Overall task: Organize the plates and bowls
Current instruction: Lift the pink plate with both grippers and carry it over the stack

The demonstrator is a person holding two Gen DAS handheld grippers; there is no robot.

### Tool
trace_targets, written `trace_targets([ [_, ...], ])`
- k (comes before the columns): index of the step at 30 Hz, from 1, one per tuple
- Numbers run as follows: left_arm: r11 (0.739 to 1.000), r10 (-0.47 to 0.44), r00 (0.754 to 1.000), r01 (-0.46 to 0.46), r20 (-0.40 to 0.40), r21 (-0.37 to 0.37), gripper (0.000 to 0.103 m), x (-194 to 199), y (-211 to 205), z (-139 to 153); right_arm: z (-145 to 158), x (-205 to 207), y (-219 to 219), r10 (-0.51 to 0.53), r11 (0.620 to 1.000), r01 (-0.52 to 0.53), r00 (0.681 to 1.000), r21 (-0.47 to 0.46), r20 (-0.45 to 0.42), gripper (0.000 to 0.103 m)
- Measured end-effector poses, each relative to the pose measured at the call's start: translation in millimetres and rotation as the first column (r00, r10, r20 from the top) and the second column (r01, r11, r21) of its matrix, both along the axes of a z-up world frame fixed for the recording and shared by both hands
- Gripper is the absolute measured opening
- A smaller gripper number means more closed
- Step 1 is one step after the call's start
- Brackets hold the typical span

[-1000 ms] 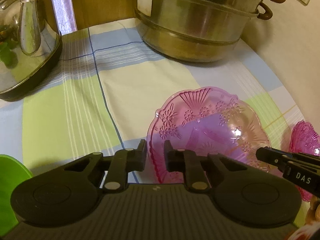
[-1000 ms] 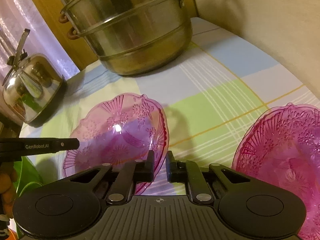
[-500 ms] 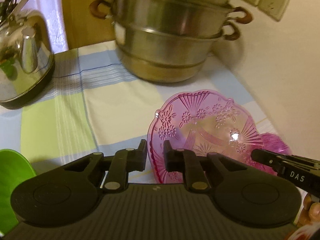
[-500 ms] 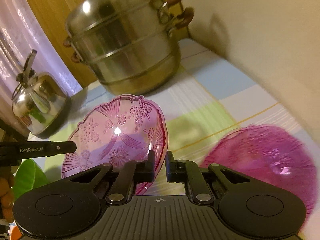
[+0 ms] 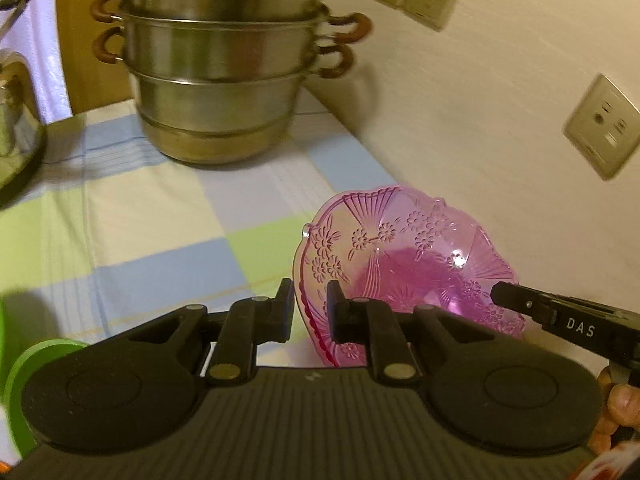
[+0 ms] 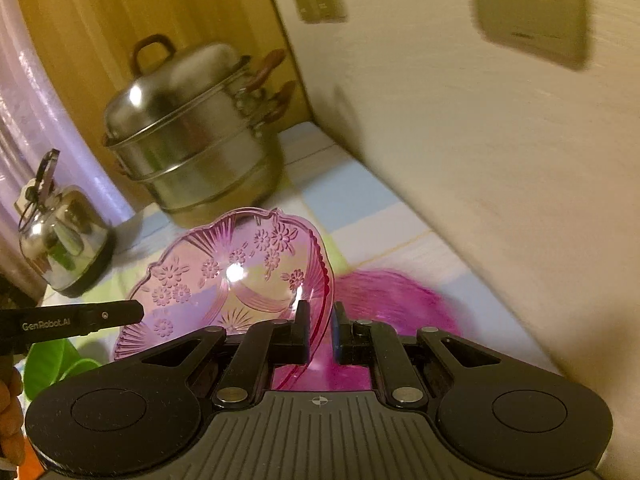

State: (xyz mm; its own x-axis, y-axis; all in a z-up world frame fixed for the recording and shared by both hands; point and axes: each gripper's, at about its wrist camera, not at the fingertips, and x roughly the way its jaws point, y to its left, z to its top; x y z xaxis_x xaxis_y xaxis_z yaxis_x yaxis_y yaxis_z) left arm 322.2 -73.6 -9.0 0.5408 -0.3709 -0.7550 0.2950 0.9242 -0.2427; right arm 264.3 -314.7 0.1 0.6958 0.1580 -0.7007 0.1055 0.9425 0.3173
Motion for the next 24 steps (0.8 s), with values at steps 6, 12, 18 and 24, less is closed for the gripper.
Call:
trace_targets([
  [6,0.999,-0.032,1.0,0.032,0.0,0.003,0.015,-26,-28,-4,0,-27,-28,-0.033,0.999,0.032,0.999,-0.013,-0.013,0.01],
  [12,0.999,-0.038,0.999,0.038,-0.009,0.0,0.015,-48,-41,-13,-6,-52,-48,-0.052,0.998,0.052,0.998,-0.021,-0.023,0.01],
  [18,0.999,-0.034,0.999,0.034,-0.015,0.027,0.015,-69,-50,-25,-20,-70,-56,-0.052,0.999,0.051,0.997,-0.013,-0.049,0.01],
  [24,0.999,-0.035,0.999,0.036,-0.017,0.031,0.015,-92,-56,-33,-26,-93,-61,-0.048,0.999,0.047,0.997,-0.021,-0.061,0.01],
])
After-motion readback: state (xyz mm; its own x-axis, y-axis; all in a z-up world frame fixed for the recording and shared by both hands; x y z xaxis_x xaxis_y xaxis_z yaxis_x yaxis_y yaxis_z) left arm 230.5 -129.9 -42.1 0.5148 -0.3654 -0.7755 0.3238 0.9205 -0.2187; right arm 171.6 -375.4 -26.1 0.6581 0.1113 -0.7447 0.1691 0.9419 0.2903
